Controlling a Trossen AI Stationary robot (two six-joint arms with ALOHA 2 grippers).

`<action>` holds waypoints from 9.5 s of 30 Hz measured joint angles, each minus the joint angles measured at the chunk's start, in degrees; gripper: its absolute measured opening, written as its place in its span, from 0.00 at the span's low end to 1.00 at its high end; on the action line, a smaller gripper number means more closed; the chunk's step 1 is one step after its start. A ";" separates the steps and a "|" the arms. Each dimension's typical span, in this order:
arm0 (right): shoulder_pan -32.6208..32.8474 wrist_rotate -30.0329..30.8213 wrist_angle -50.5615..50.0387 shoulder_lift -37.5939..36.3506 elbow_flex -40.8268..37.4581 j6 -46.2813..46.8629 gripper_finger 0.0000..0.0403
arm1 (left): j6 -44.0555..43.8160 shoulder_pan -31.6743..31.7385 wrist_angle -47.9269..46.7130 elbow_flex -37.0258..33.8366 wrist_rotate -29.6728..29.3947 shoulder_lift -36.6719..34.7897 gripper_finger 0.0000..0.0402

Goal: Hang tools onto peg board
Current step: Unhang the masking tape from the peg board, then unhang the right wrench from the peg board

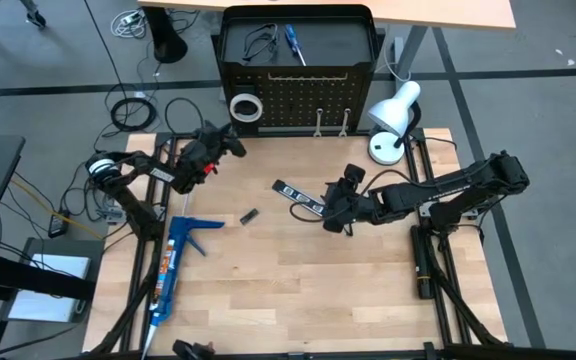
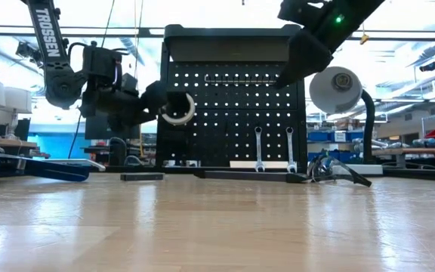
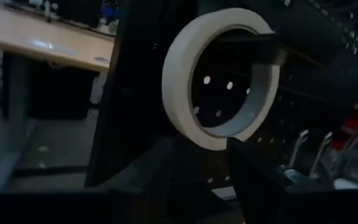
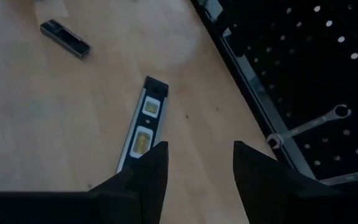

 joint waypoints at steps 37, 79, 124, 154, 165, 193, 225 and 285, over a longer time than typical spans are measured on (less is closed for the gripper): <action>-1.38 -0.07 13.92 -0.11 -7.80 -5.97 0.45 | -9.38 3.48 -9.02 8.48 4.61 0.04 0.45; -1.21 -0.68 14.51 -0.11 -7.80 -5.72 0.45 | 9.87 3.49 -7.34 6.76 -2.27 0.04 0.43; -1.21 -1.81 15.56 -0.12 -7.80 -5.88 0.45 | 18.83 -3.39 -7.59 9.44 -14.75 -3.75 0.03; -1.21 -2.14 15.60 -0.12 -7.80 -5.74 0.45 | 27.88 -11.21 -5.09 9.44 -27.35 -4.48 0.02; -1.21 -2.14 15.60 -0.11 -7.80 -5.74 0.45 | 31.38 -14.63 -3.69 9.44 -31.87 -4.48 0.02; -1.21 -2.12 15.58 -0.12 -7.80 -5.81 0.45 | 48.80 -37.61 -11.31 9.43 -47.24 -4.50 0.03; -0.91 -1.16 14.94 -0.55 -6.23 0.69 0.45 | 27.75 -39.19 -83.02 30.93 21.76 -3.36 0.04; 0.60 2.43 3.10 1.92 11.15 21.84 0.45 | 44.10 -39.59 -50.37 23.82 10.46 -5.38 0.53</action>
